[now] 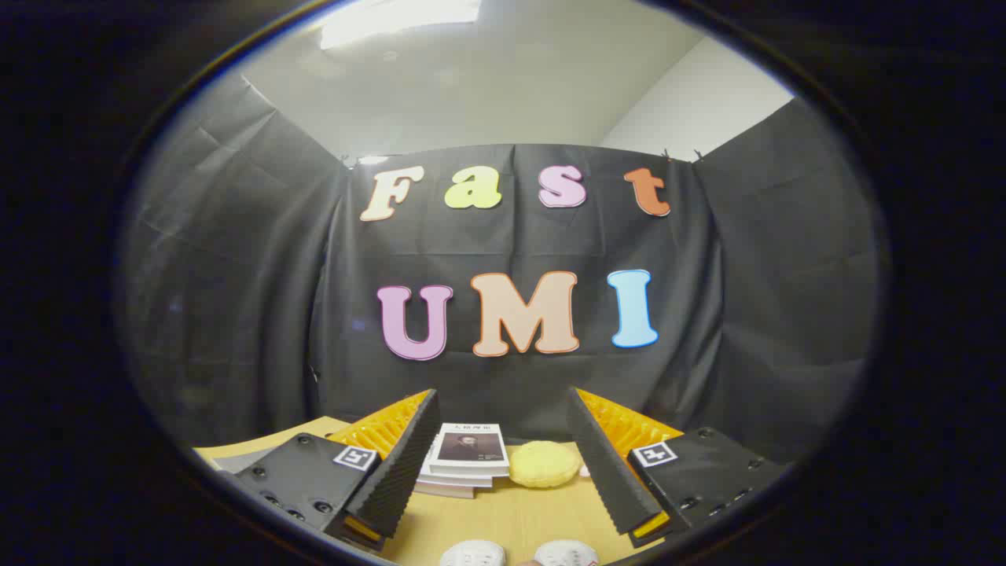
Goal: Open the storage box then place both shoes into the box .Put the left shoe in first, then the right shoe, with the right side of both shoes facing outward in a uniform manner.
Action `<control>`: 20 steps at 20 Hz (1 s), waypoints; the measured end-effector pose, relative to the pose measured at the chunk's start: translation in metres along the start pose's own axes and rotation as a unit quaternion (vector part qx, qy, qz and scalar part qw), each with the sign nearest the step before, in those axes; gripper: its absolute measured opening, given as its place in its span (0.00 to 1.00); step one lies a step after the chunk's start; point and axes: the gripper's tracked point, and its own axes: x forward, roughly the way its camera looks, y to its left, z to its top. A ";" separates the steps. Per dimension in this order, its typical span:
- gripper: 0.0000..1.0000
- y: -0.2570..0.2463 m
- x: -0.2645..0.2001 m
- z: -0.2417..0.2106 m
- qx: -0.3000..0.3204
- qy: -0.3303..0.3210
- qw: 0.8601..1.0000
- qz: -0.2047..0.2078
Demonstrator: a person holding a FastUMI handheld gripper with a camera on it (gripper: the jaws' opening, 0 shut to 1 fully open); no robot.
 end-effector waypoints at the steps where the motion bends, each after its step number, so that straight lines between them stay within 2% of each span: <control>1: 1.00 0.003 0.000 -0.002 -0.005 0.001 1.000 0.004; 17: 1.00 -0.004 -0.011 -0.006 -0.006 0.018 1.000 0.008; 20: 1.00 0.005 -0.017 -0.013 0.022 0.037 0.999 0.030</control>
